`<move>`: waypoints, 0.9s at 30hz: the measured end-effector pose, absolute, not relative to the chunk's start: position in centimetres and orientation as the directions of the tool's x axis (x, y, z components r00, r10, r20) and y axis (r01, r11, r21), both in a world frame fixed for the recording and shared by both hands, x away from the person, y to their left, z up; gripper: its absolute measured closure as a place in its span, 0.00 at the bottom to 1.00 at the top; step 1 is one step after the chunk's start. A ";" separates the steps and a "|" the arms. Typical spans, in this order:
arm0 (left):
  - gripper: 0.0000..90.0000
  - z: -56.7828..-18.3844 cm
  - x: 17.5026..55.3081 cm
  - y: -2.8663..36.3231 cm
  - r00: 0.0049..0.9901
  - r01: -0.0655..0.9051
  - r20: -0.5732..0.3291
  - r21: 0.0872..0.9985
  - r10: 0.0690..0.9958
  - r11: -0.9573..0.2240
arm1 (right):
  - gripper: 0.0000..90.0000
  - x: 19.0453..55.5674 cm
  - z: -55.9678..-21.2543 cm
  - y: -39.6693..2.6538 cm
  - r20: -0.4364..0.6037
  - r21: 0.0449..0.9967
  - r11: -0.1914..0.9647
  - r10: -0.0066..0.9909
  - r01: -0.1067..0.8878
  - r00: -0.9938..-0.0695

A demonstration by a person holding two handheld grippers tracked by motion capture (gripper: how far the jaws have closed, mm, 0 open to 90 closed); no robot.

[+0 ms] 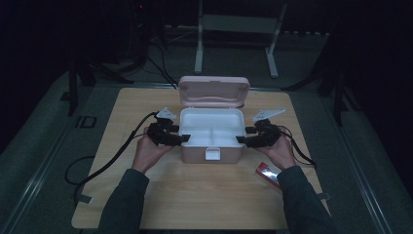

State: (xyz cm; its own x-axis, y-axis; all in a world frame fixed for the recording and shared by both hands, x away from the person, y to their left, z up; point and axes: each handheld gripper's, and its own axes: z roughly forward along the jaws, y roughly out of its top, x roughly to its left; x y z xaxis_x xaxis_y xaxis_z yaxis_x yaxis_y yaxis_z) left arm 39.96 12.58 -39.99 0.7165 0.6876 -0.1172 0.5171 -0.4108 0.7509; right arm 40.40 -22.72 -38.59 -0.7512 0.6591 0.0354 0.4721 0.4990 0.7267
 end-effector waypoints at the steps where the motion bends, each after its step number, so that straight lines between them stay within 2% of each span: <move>1: 0.42 -40.0 39.9 12.6 0.718 0.515 -0.112 0.749 0.687 -0.417 | 0.46 40.2 -38.6 -22.6 0.032 0.724 0.501 0.662 0.474 -0.749; 17: 0.42 -39.9 38.5 12.2 0.707 0.496 -0.048 0.745 0.705 -0.447 | 0.46 38.7 -38.4 -22.1 0.022 0.710 0.508 0.676 0.487 -0.736; 19: 0.42 -39.7 38.4 12.4 0.704 0.482 -0.036 0.758 0.710 -0.439 | 0.49 38.5 -38.2 -22.2 -0.022 0.725 0.520 0.673 0.452 -0.739; 23: 0.42 -39.0 38.0 12.8 0.699 0.463 -0.031 0.781 0.714 -0.419 | 0.51 38.4 -37.3 -22.5 -0.028 0.745 0.515 0.659 0.423 -0.752; 27: 0.43 -38.5 36.7 13.9 0.684 0.422 -0.023 0.827 0.729 -0.371 | 0.56 38.3 -36.6 -22.1 -0.102 0.743 0.561 0.635 0.365 -0.766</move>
